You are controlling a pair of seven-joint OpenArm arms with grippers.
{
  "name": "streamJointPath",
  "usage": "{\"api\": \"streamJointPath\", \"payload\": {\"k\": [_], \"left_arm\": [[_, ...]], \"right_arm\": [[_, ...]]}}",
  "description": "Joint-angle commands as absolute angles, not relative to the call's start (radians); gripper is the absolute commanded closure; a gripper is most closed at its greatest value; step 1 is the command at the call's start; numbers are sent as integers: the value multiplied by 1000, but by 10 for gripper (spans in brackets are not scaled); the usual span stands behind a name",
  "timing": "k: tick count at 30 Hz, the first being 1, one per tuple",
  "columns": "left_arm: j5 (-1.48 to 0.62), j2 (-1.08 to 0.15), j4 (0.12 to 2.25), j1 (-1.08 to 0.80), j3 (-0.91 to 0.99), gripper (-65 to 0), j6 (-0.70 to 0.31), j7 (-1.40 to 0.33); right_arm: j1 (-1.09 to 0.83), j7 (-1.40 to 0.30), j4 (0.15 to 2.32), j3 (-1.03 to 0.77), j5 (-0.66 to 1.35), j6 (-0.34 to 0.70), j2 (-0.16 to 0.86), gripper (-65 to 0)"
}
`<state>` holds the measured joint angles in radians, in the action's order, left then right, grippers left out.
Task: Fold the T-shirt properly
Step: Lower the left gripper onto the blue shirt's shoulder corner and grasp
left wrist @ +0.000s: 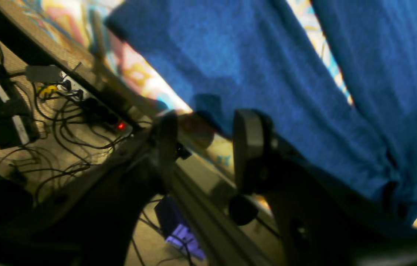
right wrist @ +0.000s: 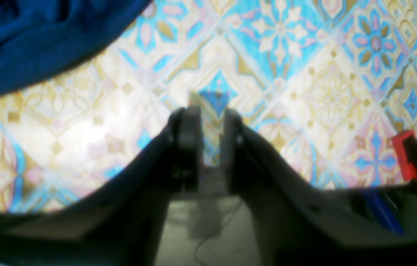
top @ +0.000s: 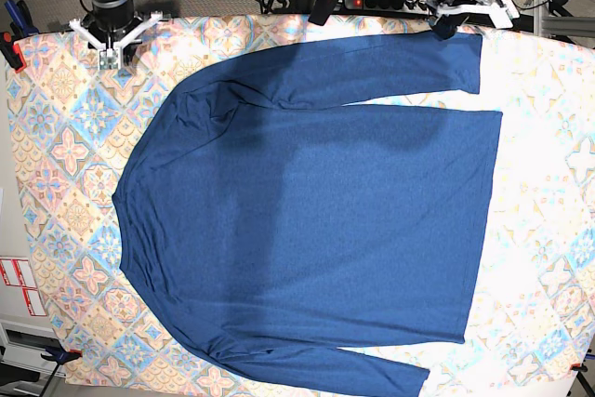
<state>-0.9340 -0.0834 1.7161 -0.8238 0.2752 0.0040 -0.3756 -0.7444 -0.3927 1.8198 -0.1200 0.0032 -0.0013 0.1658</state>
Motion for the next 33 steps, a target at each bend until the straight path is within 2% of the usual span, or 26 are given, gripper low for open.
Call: {"api": "streamJointPath", "payload": {"k": [1, 14, 33], "left_arm": [[-951, -88, 1718, -831, 280, -245, -2, -366], [-949, -88, 1630, -765, 280, -245, -2, -369], [-949, -85, 1626, -717, 275, -244, -2, -369]], "right_arm": [[-753, -374, 1836, -128, 2, -5, 171, -113], [-751, -374, 1834, -130, 2, -5, 171, -113], [-751, -374, 1834, -130, 2, -5, 171, -113]]}}
